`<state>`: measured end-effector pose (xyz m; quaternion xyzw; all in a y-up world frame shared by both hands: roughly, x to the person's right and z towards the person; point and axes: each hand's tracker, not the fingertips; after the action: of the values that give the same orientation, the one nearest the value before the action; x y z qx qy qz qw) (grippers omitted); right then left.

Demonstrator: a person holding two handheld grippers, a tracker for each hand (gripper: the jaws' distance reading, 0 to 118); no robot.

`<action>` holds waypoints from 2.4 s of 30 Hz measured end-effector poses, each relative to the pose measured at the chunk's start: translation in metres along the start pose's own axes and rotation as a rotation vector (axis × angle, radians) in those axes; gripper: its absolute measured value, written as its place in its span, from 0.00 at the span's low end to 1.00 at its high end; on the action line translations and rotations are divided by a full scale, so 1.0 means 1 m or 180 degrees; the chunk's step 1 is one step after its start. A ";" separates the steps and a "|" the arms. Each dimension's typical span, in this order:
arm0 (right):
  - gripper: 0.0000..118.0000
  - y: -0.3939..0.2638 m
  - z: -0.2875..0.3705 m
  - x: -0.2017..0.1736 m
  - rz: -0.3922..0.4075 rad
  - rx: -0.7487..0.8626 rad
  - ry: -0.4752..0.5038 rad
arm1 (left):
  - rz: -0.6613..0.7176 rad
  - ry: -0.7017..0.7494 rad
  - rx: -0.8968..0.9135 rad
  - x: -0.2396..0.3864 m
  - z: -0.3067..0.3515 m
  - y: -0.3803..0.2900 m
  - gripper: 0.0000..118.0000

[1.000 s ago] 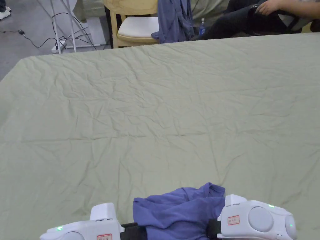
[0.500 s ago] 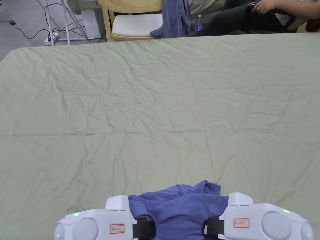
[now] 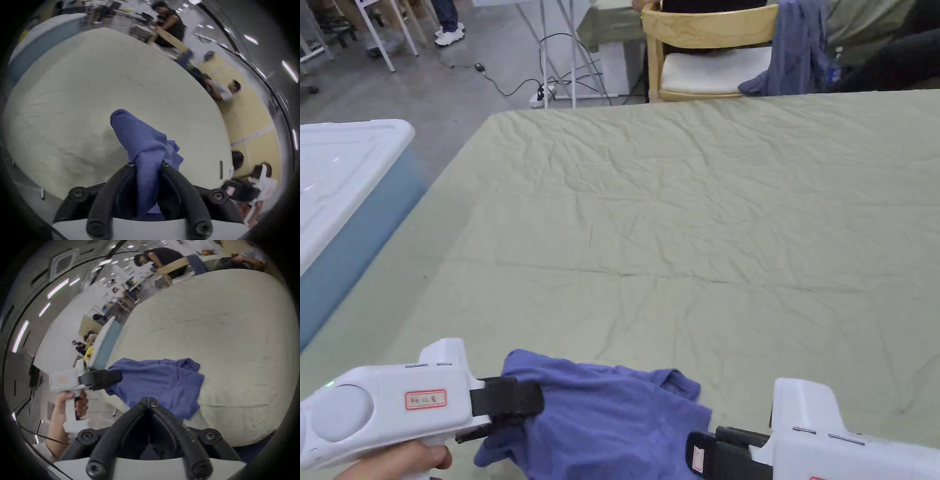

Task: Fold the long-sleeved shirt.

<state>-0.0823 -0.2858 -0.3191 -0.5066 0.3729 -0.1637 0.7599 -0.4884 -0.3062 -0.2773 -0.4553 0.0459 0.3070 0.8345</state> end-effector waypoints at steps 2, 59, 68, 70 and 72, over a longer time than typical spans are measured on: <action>0.02 -0.002 -0.011 -0.016 0.0112 -0.0085 0.0028 | 0.0152 0.0324 0.0110 -0.047 0.014 0.010 0.14; 0.02 -0.093 0.332 -0.083 0.1145 0.3043 -0.2285 | -0.1858 0.0116 0.3013 0.315 0.228 -0.212 0.03; 0.63 -0.089 0.331 -0.089 0.1220 0.2990 -0.2217 | -0.1933 0.0443 0.3094 0.310 0.233 -0.209 0.98; 1.00 -0.095 0.328 -0.092 0.1145 0.3010 -0.2168 | -0.1959 0.0410 0.3261 0.308 0.235 -0.214 0.97; 1.00 -0.095 0.326 -0.095 0.1225 0.3020 -0.2118 | -0.2019 0.0452 0.3232 0.310 0.238 -0.216 1.00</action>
<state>0.1056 -0.0560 -0.1281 -0.0604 0.0868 -0.0048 0.9944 -0.1668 -0.0583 -0.0911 -0.0107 0.1043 -0.0483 0.9933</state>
